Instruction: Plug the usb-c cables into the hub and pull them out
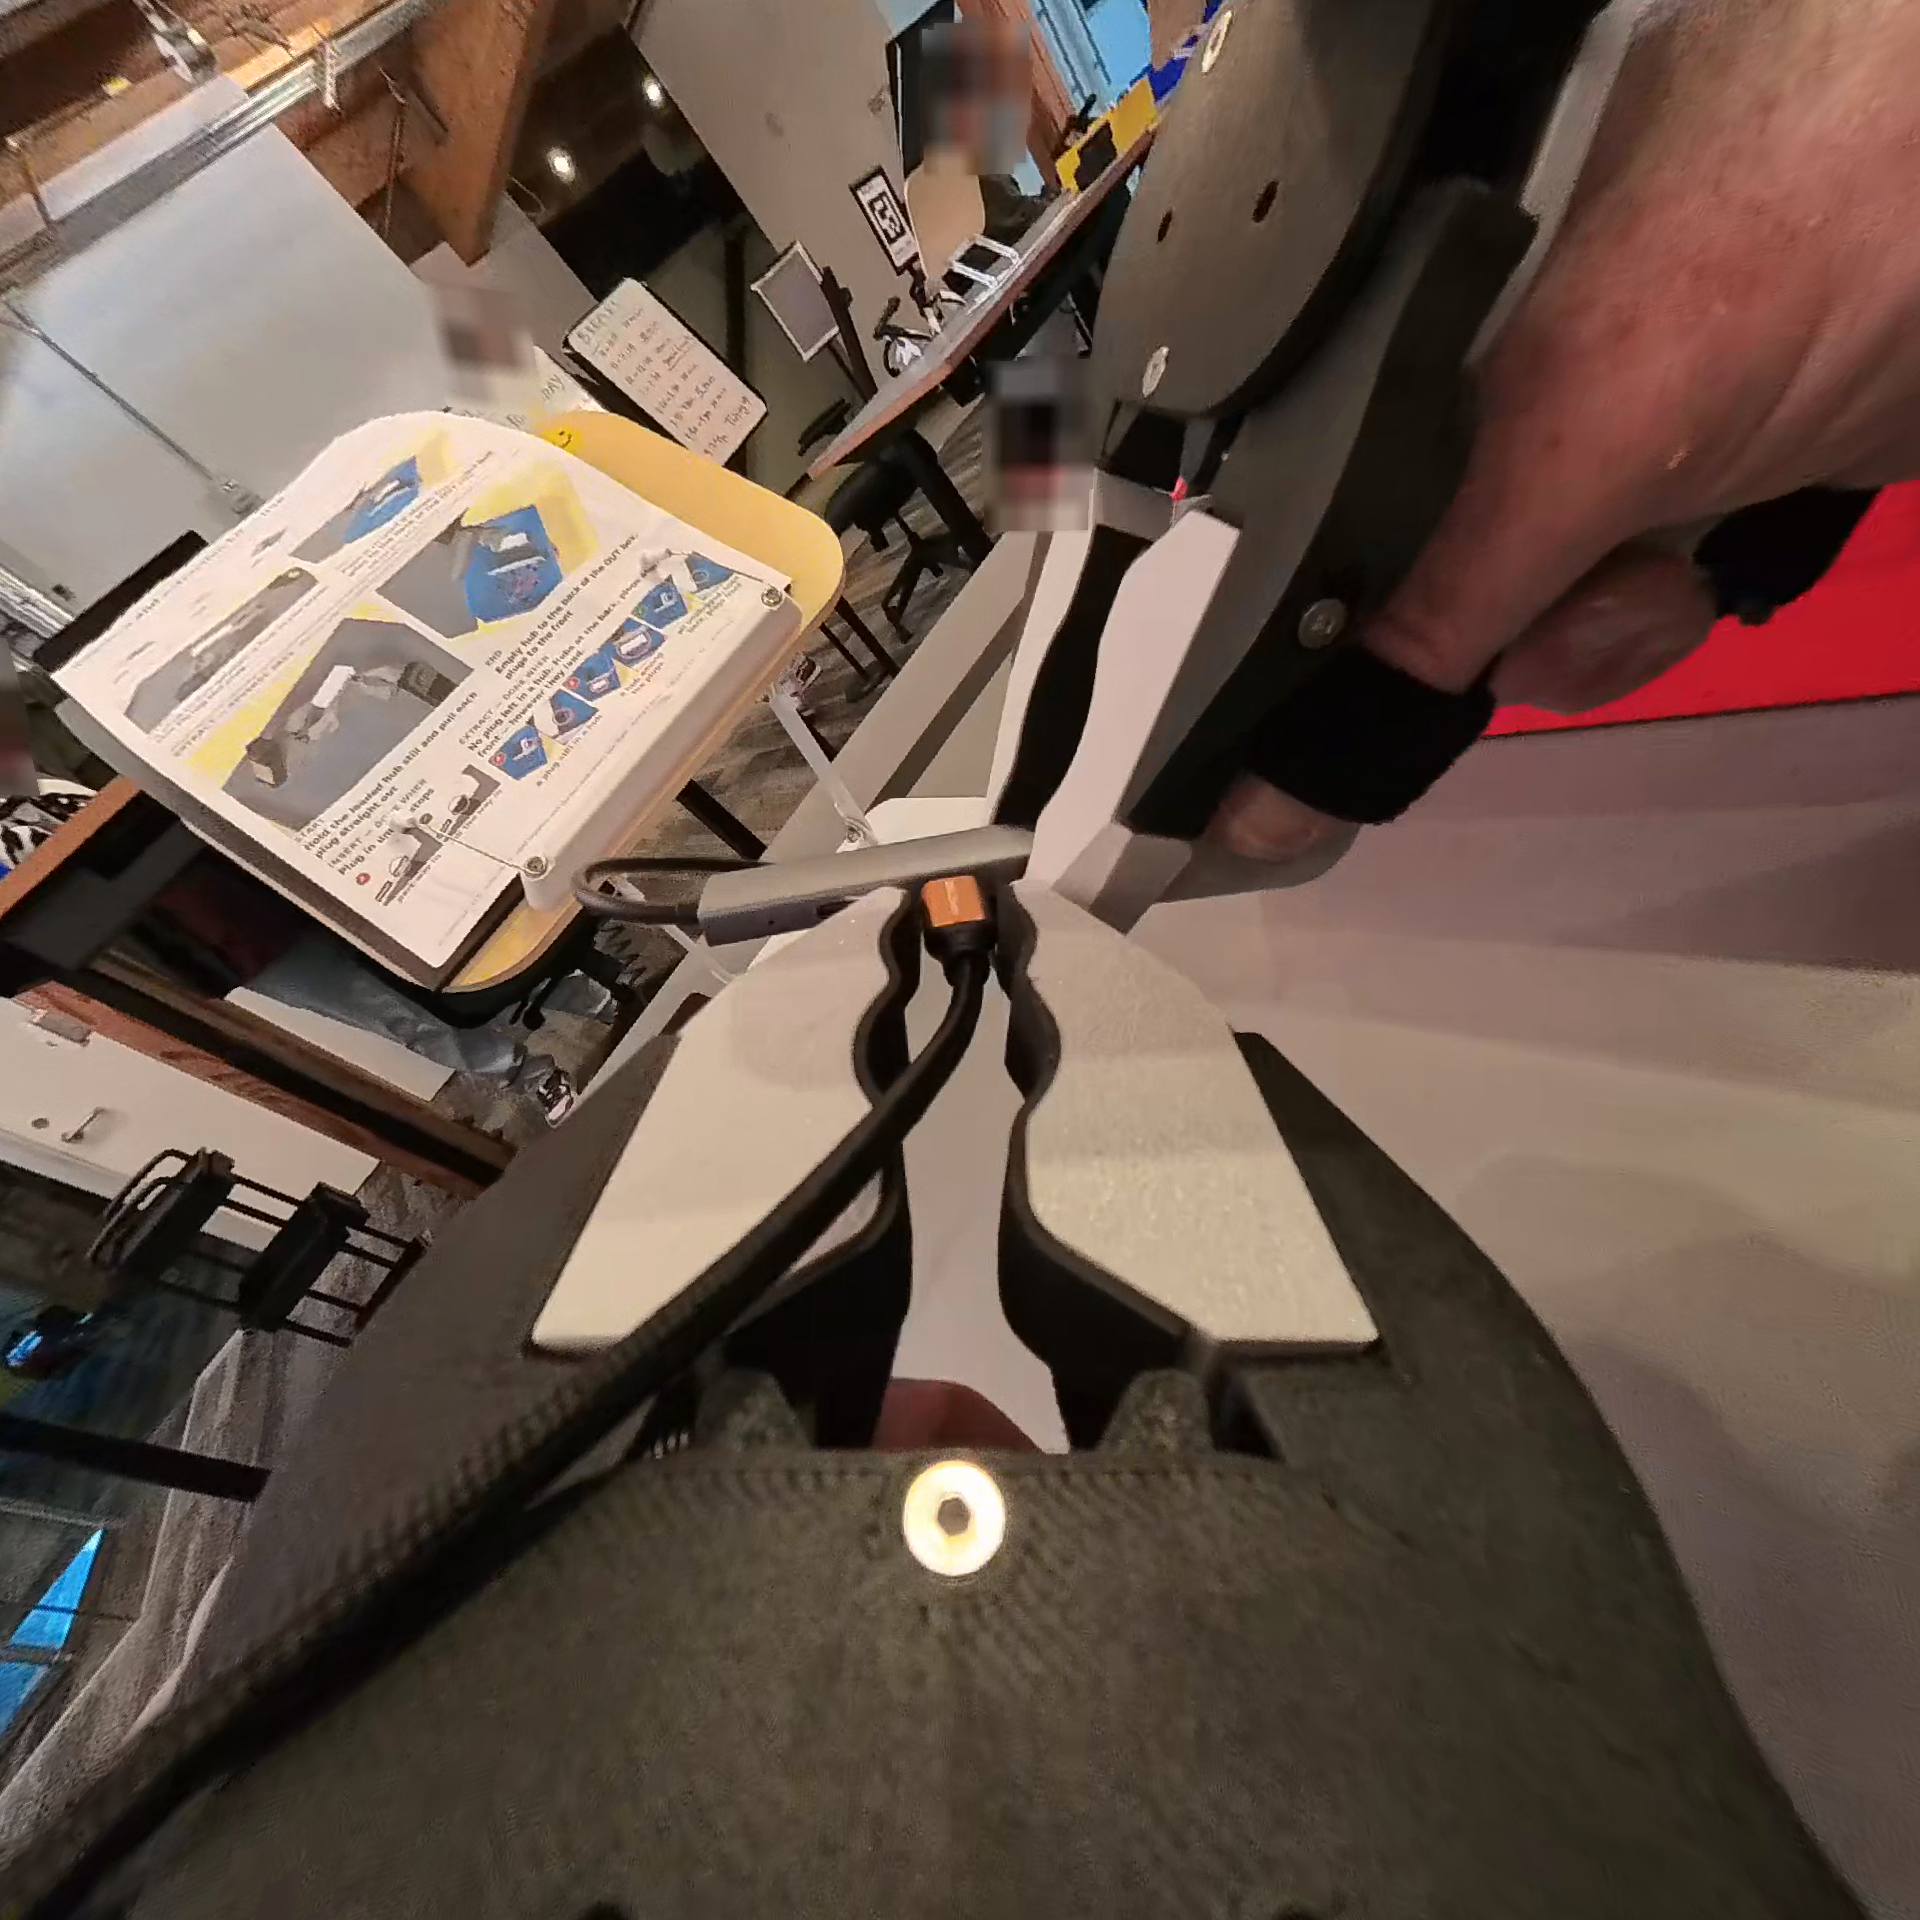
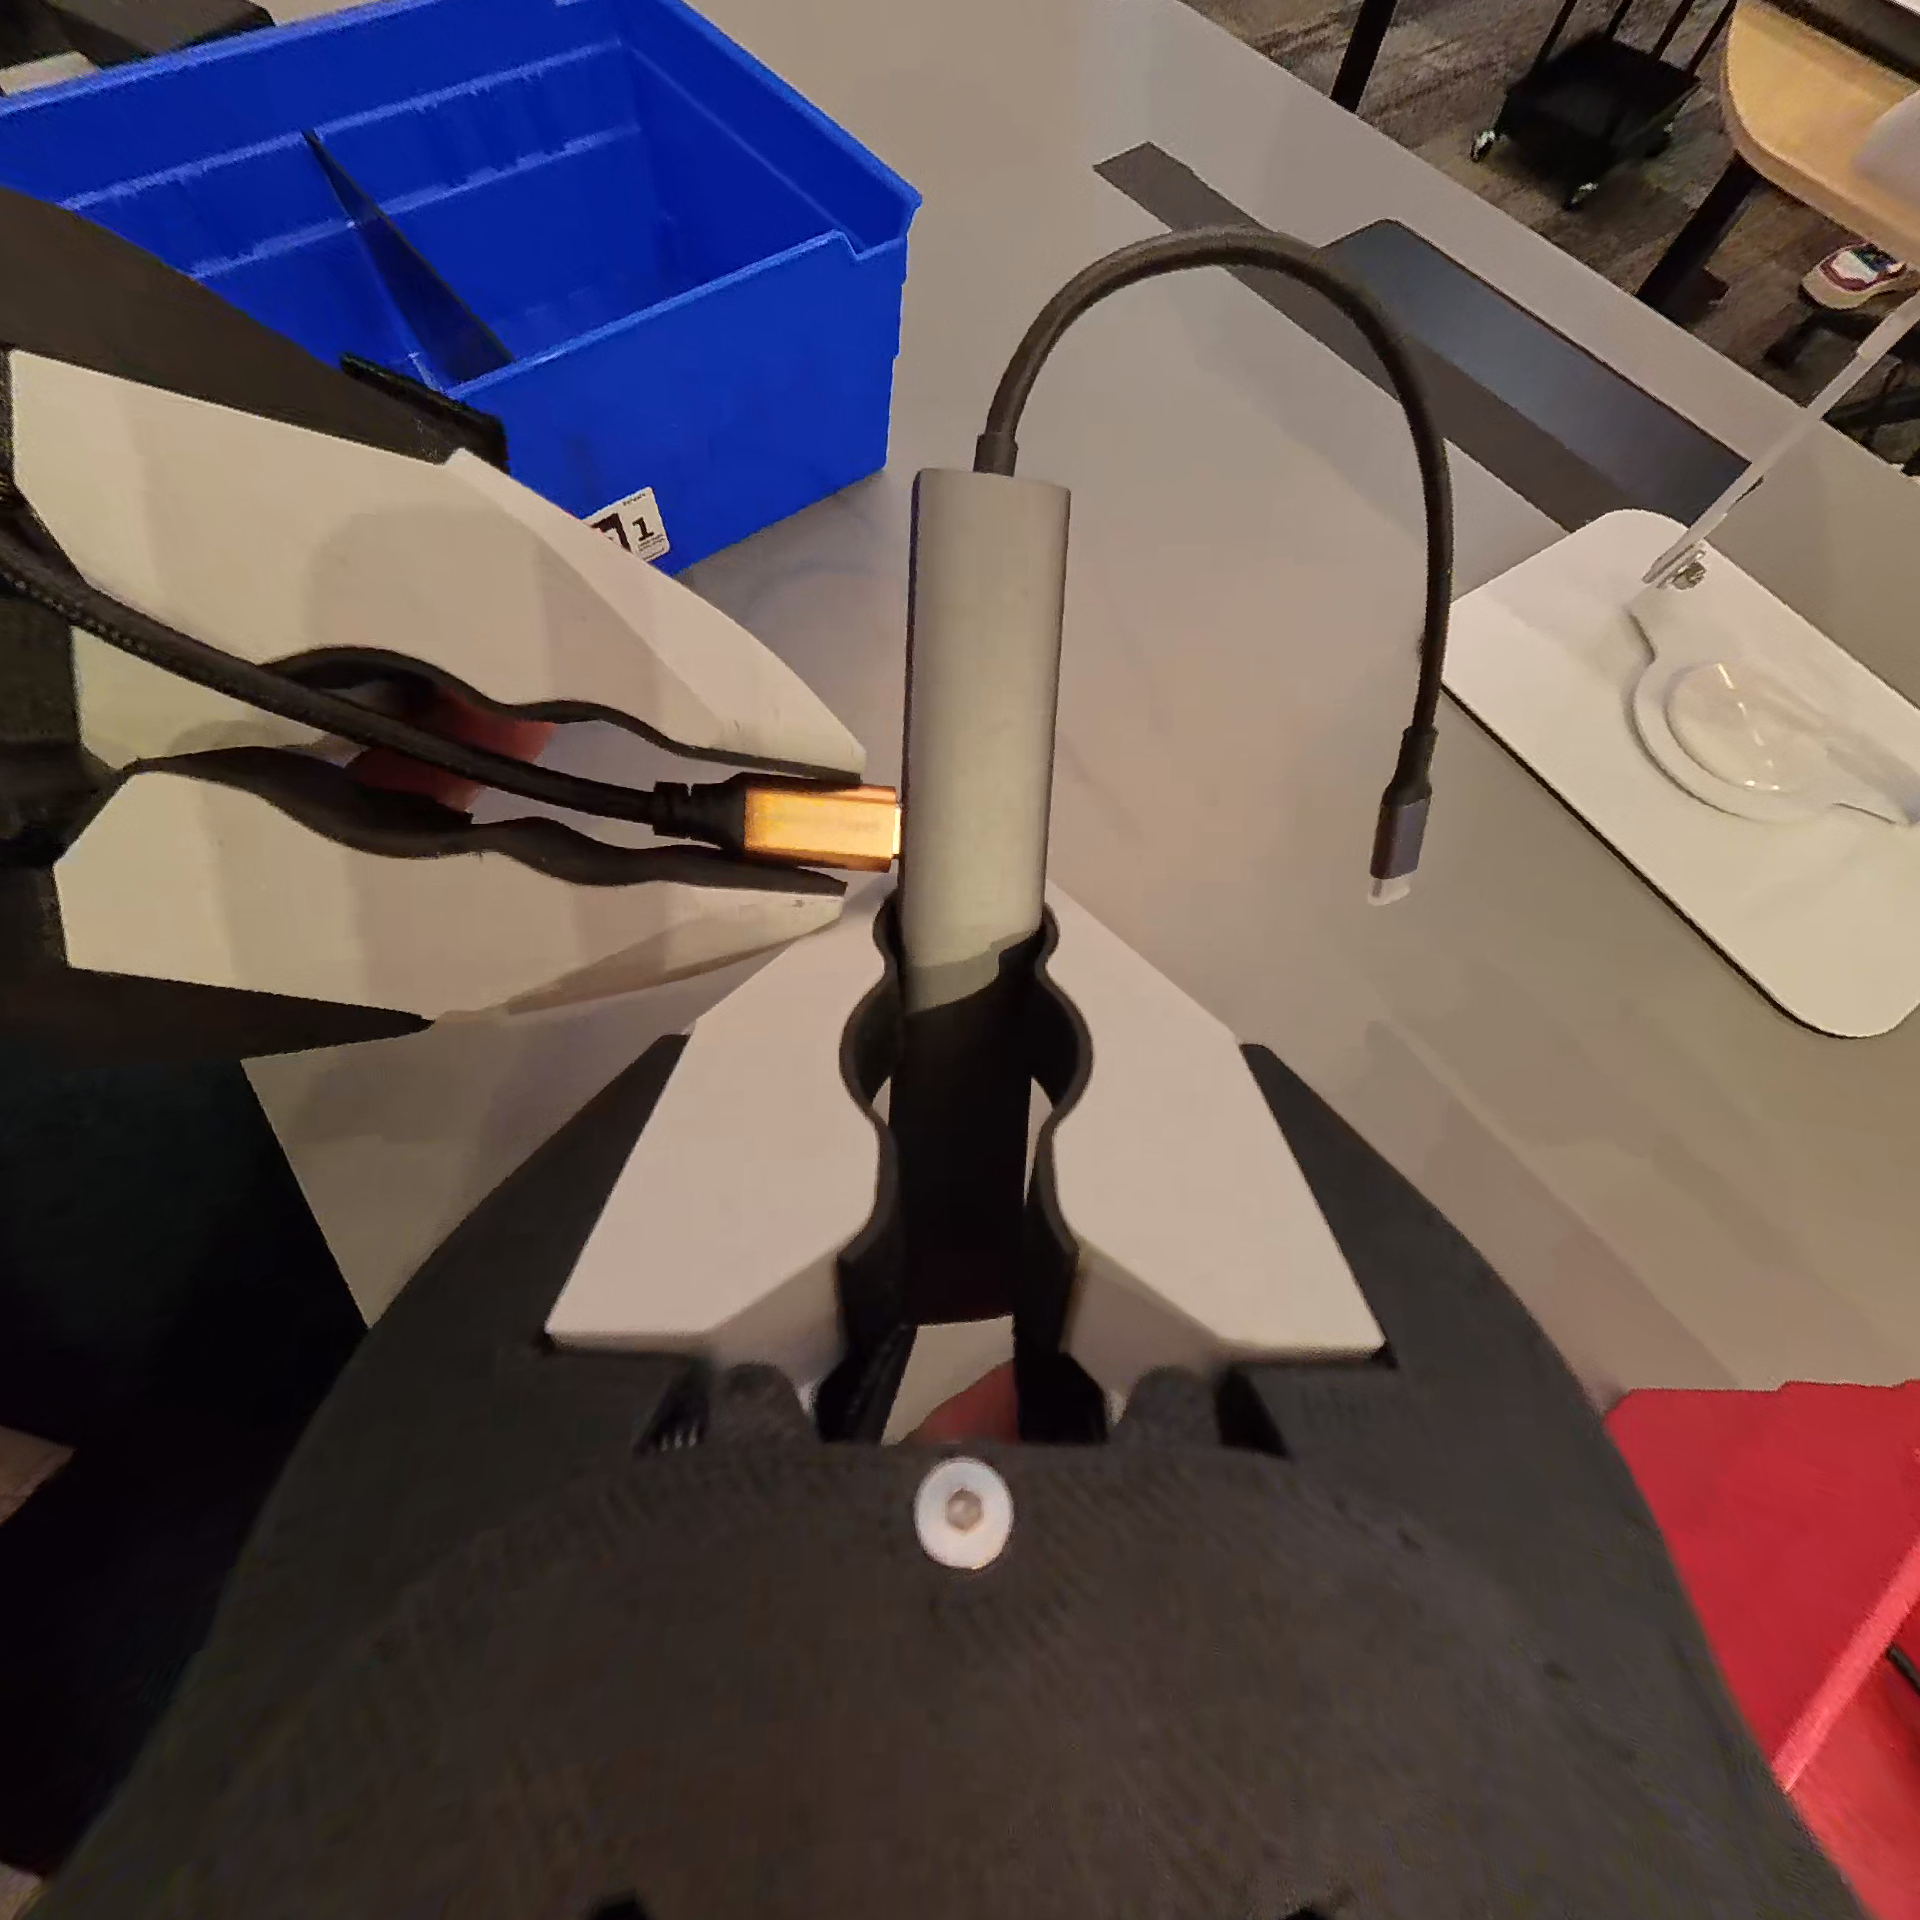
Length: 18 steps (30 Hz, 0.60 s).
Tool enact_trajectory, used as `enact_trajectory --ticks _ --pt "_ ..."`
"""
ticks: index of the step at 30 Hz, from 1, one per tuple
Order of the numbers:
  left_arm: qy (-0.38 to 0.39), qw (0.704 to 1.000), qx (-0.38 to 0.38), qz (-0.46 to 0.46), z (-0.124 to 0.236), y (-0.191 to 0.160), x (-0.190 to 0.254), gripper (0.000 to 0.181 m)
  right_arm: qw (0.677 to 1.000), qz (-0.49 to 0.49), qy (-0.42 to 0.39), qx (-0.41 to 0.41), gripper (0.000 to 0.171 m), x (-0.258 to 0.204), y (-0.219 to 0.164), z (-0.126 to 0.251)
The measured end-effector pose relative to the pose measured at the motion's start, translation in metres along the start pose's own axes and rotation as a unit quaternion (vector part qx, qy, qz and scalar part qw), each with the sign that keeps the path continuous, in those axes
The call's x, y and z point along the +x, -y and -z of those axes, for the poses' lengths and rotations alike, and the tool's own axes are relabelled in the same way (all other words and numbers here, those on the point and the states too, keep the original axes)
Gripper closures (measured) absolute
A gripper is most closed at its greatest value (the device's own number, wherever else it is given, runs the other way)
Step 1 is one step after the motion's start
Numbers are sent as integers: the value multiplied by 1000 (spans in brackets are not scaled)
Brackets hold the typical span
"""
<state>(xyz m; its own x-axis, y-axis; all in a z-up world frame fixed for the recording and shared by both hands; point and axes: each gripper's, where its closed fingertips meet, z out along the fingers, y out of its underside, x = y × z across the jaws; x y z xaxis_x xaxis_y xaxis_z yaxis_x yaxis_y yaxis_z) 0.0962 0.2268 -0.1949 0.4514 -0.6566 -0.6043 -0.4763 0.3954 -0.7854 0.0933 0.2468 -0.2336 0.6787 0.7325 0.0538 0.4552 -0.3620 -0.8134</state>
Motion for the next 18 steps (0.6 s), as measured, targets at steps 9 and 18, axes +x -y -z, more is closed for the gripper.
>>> enact_trajectory --ticks 9,18 --pt "-6 999 -13 33 -4 -1 -1 167 1000 -3 -12 7 156 4 1 0" --pt "-2 998 -24 53 -7 -4 -3 169 1000 -21 -2 6 157 5 2 -4"
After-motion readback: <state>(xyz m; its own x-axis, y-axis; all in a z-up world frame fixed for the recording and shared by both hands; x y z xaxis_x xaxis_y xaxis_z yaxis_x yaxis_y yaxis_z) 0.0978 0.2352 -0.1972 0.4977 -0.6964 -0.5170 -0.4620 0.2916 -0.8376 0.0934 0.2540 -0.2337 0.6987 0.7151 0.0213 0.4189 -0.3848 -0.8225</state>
